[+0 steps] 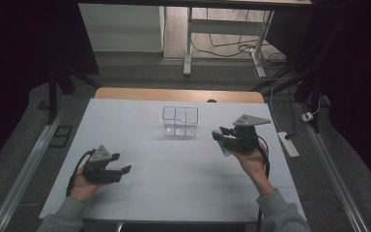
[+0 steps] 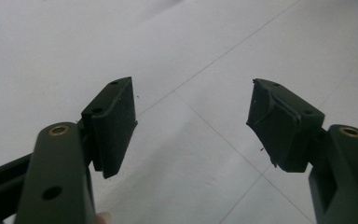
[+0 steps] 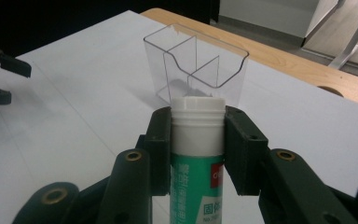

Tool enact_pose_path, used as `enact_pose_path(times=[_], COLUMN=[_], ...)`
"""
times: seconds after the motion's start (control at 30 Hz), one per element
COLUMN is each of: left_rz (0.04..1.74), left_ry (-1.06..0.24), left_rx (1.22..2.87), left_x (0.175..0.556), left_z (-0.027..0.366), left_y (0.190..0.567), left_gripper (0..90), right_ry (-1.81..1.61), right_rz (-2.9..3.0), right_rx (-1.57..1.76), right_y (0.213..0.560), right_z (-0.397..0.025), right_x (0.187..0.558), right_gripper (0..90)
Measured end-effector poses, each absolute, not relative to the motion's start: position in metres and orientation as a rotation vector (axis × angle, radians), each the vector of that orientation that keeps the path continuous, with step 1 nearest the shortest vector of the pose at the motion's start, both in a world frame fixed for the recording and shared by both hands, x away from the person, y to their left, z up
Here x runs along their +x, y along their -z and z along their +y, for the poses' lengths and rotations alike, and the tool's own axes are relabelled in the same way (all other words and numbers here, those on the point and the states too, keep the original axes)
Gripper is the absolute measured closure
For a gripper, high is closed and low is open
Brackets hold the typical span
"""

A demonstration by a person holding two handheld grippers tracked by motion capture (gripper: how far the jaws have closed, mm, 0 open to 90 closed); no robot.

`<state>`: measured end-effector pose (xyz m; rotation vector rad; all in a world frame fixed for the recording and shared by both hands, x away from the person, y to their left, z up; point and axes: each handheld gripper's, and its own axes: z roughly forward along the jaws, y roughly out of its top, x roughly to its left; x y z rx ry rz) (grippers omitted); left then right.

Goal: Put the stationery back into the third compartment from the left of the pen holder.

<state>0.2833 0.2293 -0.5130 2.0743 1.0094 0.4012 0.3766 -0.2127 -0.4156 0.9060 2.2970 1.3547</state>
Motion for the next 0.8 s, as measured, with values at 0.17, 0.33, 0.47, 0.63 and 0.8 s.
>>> enact_pose_path(times=[0.17, 0.33, 0.47, 0.63, 0.8], left_rz=[1.007, 1.006, 1.004, 1.004, 1.002], left_ry=[-0.401, -0.4, -0.397, -0.397, -0.396], left_rx=[2.076, 2.079, 2.082, 2.083, 2.083], left_x=[0.283, 0.283, 0.283, 0.283, 0.283], left_z=[0.229, 0.229, 0.228, 0.228, 0.229], left_y=[0.513, 0.513, 0.513, 0.513, 0.514], left_gripper=[31.6, 31.6, 31.5, 31.5, 31.5], right_ry=[-1.373, -1.379, -1.395, -1.409, -1.423], right_rz=[2.282, 2.273, 2.264, 2.251, 2.24], right_rx=[0.904, 0.903, 0.903, 0.898, 0.896], right_y=[0.413, 0.411, 0.41, 0.408, 0.406], right_z=[-0.209, -0.206, -0.203, -0.2, -0.195], right_x=[0.381, 0.383, 0.386, 0.389, 0.393], right_gripper=[64.0, 64.0, 64.0, 64.0, 63.9])
